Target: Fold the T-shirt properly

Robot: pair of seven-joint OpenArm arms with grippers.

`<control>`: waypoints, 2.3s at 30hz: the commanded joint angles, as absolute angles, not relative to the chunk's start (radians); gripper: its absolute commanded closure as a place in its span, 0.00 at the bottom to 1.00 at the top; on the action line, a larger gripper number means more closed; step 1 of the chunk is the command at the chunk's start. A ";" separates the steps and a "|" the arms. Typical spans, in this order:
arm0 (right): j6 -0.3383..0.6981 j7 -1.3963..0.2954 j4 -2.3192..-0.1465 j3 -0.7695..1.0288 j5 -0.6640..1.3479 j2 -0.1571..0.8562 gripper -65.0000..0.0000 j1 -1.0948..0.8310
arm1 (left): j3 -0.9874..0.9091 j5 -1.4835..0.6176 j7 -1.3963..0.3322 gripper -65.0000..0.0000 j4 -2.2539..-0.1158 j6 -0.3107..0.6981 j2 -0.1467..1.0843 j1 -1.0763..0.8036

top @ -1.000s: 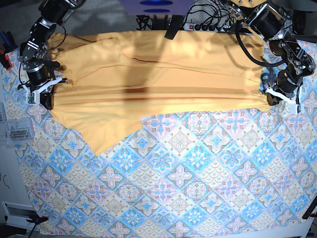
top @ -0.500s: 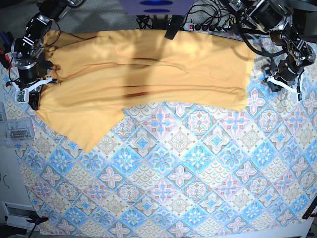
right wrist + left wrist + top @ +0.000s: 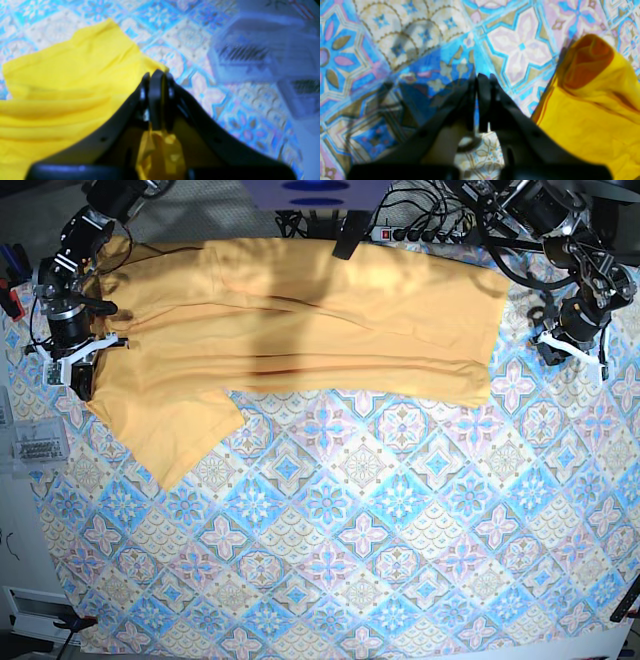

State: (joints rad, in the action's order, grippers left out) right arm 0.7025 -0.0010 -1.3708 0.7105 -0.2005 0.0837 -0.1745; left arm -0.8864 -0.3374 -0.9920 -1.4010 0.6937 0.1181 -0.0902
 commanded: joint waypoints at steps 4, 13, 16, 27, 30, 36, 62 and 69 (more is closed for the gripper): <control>0.698 0.019 -1.354 0.714 -0.186 0.099 1.00 -0.171 | -0.885 -0.343 -0.975 1.00 -1.420 0.698 0.096 -0.045; 0.698 0.025 -1.317 0.714 -0.186 0.097 1.00 -0.171 | -0.730 -0.346 -0.975 0.86 -1.420 0.698 0.070 -0.002; 0.698 0.025 -1.316 0.714 -0.186 0.096 1.00 -0.171 | -0.725 -0.344 -0.975 0.86 -1.420 0.698 0.070 -0.004; 0.698 0.024 -1.316 0.676 -0.186 0.085 1.00 -0.171 | -0.615 -0.346 -0.974 0.66 -1.521 0.698 0.058 -0.047; 0.698 0.022 -1.316 0.674 -0.186 0.085 1.00 -0.171 | -0.607 -0.346 -0.975 0.65 -1.549 0.698 0.056 -0.054; 0.698 0.022 -1.316 0.674 -0.186 0.085 1.00 -0.171 | -0.608 -0.346 -0.975 0.65 -1.550 0.698 0.056 -0.054; 0.698 0.021 -1.316 0.674 -0.185 0.085 1.00 -0.171 | -0.530 -0.374 -0.977 0.66 -1.555 0.698 0.027 -0.074; 0.698 0.019 -1.314 0.676 -0.185 0.085 1.00 -0.147 | -0.490 -0.412 -0.975 0.65 -1.555 0.698 0.028 -0.085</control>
State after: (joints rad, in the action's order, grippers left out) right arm 0.6960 -0.0040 -1.2995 0.6720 -0.2035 0.0719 -0.1490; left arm -0.4896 -0.3931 -0.9897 -1.5356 0.6891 0.0204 -0.0982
